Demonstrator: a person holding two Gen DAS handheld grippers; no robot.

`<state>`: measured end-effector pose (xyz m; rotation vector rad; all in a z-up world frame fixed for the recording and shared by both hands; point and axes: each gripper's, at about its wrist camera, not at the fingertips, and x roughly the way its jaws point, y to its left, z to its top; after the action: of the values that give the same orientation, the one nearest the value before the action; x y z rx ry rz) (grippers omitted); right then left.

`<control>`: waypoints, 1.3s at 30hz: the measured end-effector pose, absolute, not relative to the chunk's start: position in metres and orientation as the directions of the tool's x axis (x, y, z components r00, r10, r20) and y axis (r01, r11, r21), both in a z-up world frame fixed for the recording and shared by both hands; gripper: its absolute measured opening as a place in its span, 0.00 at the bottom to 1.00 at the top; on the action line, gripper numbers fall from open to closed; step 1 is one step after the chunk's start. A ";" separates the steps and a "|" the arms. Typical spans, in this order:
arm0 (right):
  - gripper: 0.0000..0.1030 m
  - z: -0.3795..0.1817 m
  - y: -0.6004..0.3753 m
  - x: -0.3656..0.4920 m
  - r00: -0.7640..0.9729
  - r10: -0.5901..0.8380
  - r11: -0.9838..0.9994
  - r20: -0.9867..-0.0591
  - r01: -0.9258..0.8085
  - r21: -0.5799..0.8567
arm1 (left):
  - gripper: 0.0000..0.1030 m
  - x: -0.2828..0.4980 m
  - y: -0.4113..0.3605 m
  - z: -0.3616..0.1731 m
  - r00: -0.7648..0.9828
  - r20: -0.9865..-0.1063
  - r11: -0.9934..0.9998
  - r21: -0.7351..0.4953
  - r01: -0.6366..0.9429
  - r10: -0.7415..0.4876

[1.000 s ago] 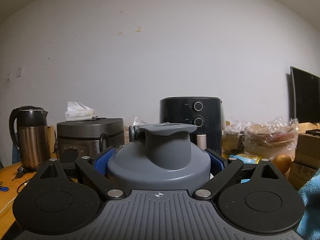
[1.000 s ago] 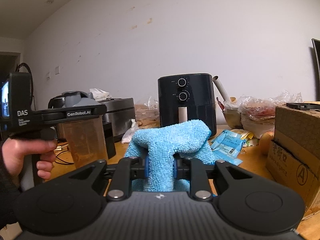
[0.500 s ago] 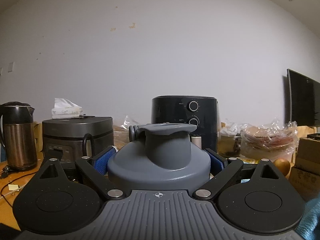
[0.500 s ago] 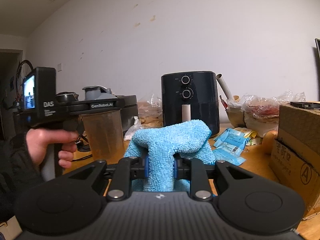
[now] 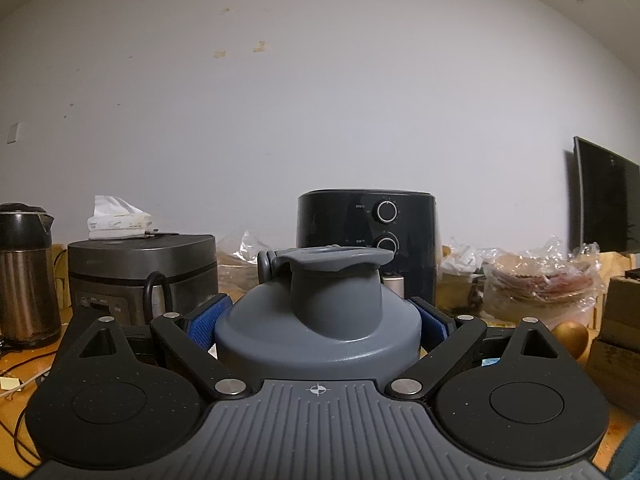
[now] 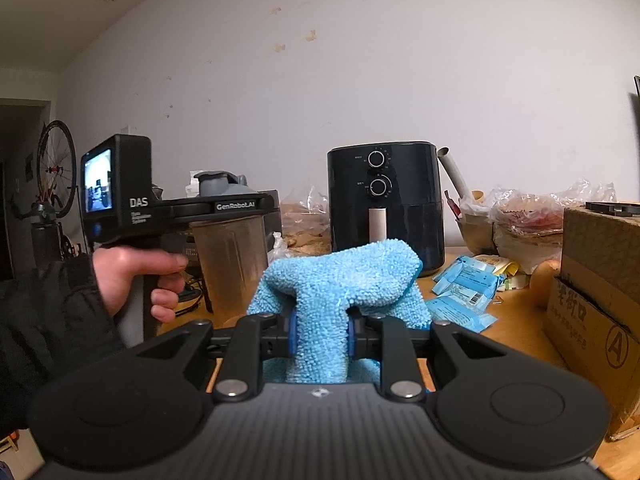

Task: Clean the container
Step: 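Carry the shaker bottle away from the cloth with the left tool, then lower the shaker bottle upright onto the table and open the left tool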

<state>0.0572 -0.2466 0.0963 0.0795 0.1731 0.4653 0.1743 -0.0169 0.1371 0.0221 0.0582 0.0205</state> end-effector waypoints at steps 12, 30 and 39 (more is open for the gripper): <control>0.20 0.097 -0.248 0.058 0.878 0.455 0.890 -0.147 -0.442 0.117 | 0.92 0.196 -0.016 0.136 0.998 -0.050 0.999 0.029 -0.022 0.023; 0.20 0.095 -0.248 0.060 0.878 0.453 0.890 -0.154 -0.438 0.125 | 0.92 0.233 -0.014 0.127 0.999 -0.033 0.999 0.032 -0.013 0.014; 0.20 0.094 -0.247 0.061 0.879 0.449 0.893 -0.162 -0.434 0.121 | 0.92 0.247 -0.010 0.121 0.999 -0.035 1.000 0.021 -0.008 0.009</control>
<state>0.0612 -0.2471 0.0935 0.0823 0.1885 0.4612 0.2471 -0.0102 0.1207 0.0209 0.0347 0.0086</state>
